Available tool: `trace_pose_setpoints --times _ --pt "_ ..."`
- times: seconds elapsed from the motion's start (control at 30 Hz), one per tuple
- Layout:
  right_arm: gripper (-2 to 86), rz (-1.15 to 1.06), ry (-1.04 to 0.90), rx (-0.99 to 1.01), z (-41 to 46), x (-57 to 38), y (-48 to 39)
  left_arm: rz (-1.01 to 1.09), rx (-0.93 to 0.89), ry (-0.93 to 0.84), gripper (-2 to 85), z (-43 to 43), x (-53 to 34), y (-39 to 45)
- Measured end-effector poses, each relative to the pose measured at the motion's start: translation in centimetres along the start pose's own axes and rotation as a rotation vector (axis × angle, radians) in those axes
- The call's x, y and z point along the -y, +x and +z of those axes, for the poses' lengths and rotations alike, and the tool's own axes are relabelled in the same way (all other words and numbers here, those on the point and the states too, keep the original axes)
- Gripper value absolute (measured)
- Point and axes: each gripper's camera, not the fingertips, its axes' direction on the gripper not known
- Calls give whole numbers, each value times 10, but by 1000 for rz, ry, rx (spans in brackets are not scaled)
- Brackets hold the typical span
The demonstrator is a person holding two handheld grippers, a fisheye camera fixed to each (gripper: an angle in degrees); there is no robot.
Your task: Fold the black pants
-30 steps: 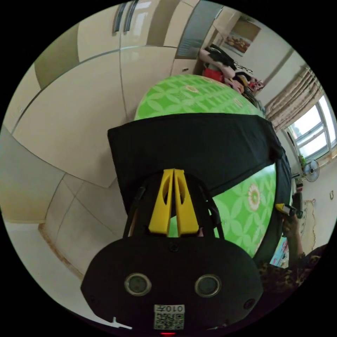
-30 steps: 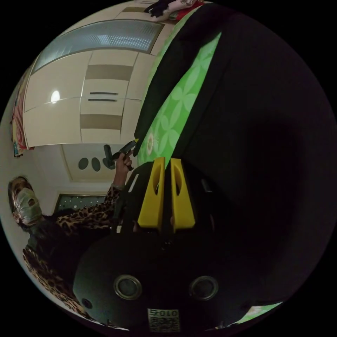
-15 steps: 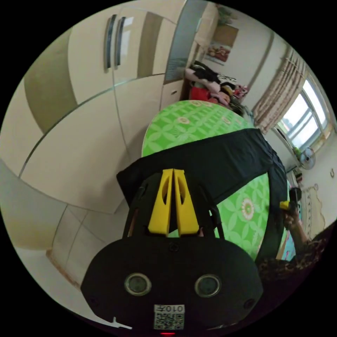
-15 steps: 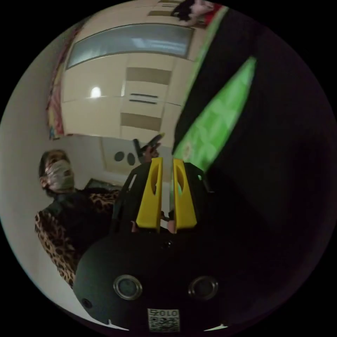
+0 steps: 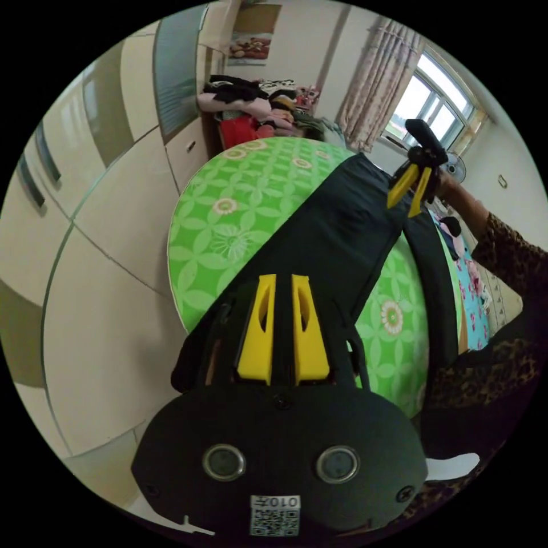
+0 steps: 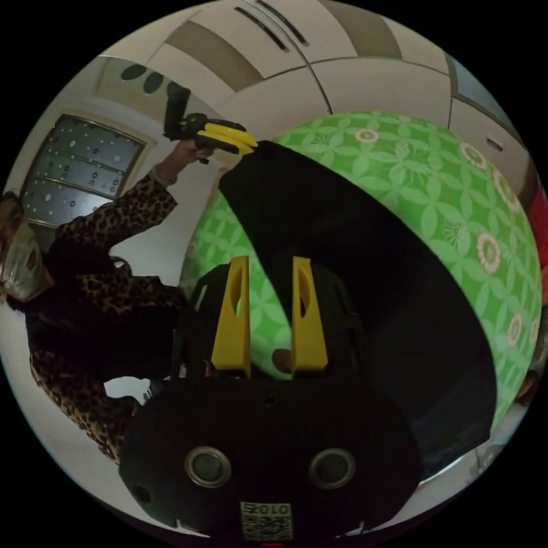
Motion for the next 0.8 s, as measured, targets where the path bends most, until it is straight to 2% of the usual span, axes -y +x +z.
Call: trace_pose_setpoints --times 0.1,0.17,0.27,0.33,0.4,0.5,0.63,0.73,0.8 --pt "71 25 -21 42 1 26 34 -12 17 -16 9 9 19 -12" --pt "56 9 70 159 1 24 45 -93 10 46 3 13 16 -22" --pt "37 -53 184 367 29 1 46 -182 -83 89 -1 27 -3 -15" --pt "30 -61 265 510 55 -36 35 -190 -71 126 -2 27 -21 1" --pt "27 -81 342 557 65 -76 12 -198 -95 112 -2 24 -41 13" --pt "24 27 371 572 91 -155 -15 -211 -156 92 -2 14 -79 33" --pt "22 326 596 657 122 -265 -23 -260 -312 61 -2 16 -104 64" --pt "22 494 660 664 134 -298 -19 -193 -455 49 -1 26 -88 91" --pt "22 472 739 584 113 -303 -21 -134 -549 23 -1 38 -72 105"
